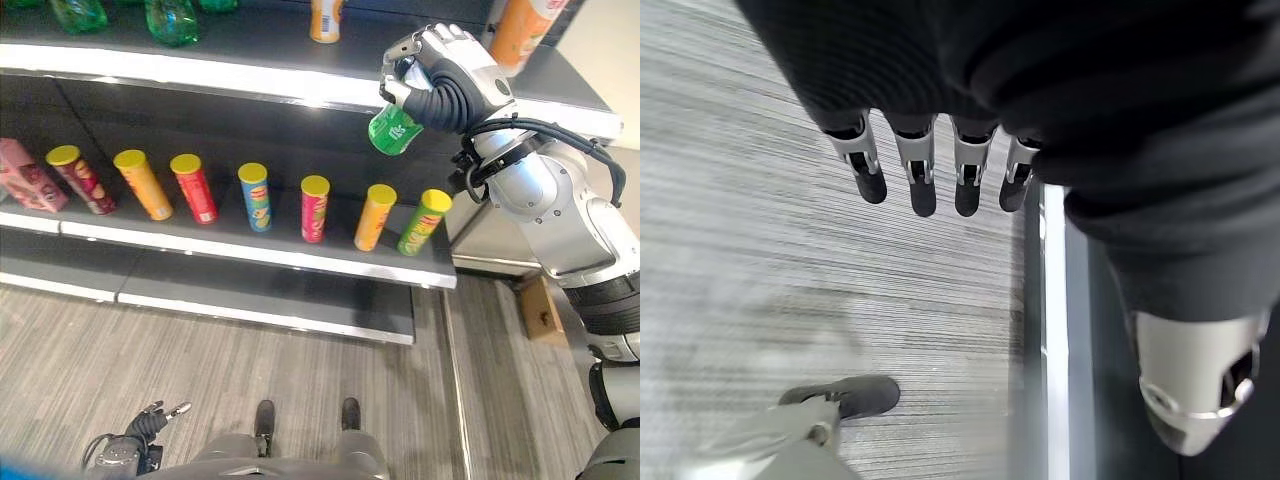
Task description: Put the goods on the table back onto the shelves and tidy them up.
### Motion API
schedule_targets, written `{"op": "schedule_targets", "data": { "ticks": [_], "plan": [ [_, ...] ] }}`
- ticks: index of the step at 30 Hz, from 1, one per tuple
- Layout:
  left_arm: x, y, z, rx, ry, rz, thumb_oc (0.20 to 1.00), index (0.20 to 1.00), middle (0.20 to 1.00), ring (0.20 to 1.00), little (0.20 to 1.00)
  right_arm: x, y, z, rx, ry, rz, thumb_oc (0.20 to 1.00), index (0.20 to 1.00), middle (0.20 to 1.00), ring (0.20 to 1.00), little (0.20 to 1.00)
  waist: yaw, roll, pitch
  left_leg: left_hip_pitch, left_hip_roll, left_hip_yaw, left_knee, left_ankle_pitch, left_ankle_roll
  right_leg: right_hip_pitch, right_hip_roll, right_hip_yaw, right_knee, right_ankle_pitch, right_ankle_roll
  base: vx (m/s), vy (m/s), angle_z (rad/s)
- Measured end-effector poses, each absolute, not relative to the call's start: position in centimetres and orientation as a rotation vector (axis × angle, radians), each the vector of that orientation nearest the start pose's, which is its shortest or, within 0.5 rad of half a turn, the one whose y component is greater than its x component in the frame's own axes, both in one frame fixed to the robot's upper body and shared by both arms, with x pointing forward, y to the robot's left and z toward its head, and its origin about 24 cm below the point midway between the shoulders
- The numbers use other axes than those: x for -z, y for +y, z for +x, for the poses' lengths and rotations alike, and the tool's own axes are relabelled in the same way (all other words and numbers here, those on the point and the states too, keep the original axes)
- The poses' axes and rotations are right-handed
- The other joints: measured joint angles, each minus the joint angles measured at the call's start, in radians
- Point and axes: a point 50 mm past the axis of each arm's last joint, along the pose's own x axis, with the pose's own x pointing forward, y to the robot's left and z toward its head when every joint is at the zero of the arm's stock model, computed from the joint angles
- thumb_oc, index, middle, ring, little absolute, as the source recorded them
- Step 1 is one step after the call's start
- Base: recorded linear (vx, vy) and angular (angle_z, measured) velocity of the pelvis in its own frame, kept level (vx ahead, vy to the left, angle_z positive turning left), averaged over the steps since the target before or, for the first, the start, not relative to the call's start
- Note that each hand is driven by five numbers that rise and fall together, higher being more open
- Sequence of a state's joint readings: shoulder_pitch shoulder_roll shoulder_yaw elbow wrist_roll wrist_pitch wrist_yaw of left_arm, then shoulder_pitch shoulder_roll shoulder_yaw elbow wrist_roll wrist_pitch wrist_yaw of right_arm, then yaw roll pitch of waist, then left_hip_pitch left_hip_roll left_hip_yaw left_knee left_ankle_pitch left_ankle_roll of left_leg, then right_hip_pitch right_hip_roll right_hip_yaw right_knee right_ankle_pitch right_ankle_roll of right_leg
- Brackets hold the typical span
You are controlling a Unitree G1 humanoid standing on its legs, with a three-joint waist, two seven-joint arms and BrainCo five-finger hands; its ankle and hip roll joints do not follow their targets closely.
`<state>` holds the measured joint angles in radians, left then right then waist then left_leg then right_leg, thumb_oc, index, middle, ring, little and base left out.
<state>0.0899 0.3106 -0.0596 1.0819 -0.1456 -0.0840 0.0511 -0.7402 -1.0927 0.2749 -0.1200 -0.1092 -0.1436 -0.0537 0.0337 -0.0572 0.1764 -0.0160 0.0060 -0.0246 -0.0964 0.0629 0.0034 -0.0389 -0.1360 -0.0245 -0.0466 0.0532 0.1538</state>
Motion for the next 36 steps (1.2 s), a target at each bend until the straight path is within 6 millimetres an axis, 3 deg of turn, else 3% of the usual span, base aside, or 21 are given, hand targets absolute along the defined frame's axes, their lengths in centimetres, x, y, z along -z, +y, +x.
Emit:
{"op": "schedule_targets", "data": {
  "ticks": [5,8,15,24,31,36],
  "plan": [
    [15.7,25.1,5.5,-0.239,1.173,0.170,1.000,1.000,1.000,1.000,1.000,-30.8,-19.7,29.0,-0.095,-0.856,-1.222,0.200,0.200,0.200,0.200,0.200,0.007,0.010,-0.015,0.010,0.053,-0.025,0.001,0.016,-0.040,0.057,0.053,-0.057,-0.056,0.034,-0.048,0.07,-0.102,0.21],
    [15.7,24.8,5.9,-0.229,1.164,0.167,1.000,1.000,1.000,1.000,1.000,-30.8,-19.9,29.2,-0.086,-0.842,-1.223,0.200,0.200,0.200,0.200,0.200,0.009,0.019,-0.028,0.025,0.057,-0.050,0.005,0.015,-0.055,0.087,0.058,-0.087,-0.055,0.023,-0.059,0.05,-0.068,0.25],
    [15.5,24.9,7.1,-0.225,1.135,0.171,1.000,1.000,1.000,1.000,1.000,-31.9,-22.6,31.5,0.038,-0.739,-1.235,0.200,0.200,0.200,0.200,0.200,0.032,0.016,-0.047,0.036,0.042,-0.081,0.005,0.013,-0.058,0.116,0.050,-0.121,-0.052,0.005,-0.050,0.03,-0.043,0.16],
    [15.8,25.7,5.2,-0.249,1.200,0.186,1.000,1.000,1.000,1.000,1.000,-31.5,-23.6,34.1,0.048,-0.616,-1.189,0.200,0.200,0.200,0.200,0.200,0.060,-0.006,-0.081,0.020,0.038,-0.123,0.000,0.004,-0.061,0.132,0.042,-0.167,-0.052,-0.014,-0.043,0.02,-0.031,0.16],
    [15.9,25.4,4.9,-0.224,1.210,0.200,1.000,1.000,1.000,1.000,1.000,-31.2,-22.5,35.8,-0.029,-0.536,-1.238,0.200,0.200,0.200,0.200,0.200,0.060,0.000,-0.090,0.018,0.032,-0.145,0.005,0.018,-0.063,0.135,0.044,-0.190,-0.053,-0.013,-0.047,0.01,-0.016,0.09],
    [15.9,25.2,5.2,-0.206,1.203,0.207,1.000,1.000,1.000,1.000,1.000,-30.5,-23.0,37.2,-0.031,-0.442,-1.242,0.200,0.200,0.200,0.200,0.200,0.081,0.002,-0.091,0.018,0.033,-0.153,0.005,0.019,-0.066,0.139,0.045,-0.199,-0.056,-0.015,-0.047,0.01,-0.008,0.05]
  ]
}}
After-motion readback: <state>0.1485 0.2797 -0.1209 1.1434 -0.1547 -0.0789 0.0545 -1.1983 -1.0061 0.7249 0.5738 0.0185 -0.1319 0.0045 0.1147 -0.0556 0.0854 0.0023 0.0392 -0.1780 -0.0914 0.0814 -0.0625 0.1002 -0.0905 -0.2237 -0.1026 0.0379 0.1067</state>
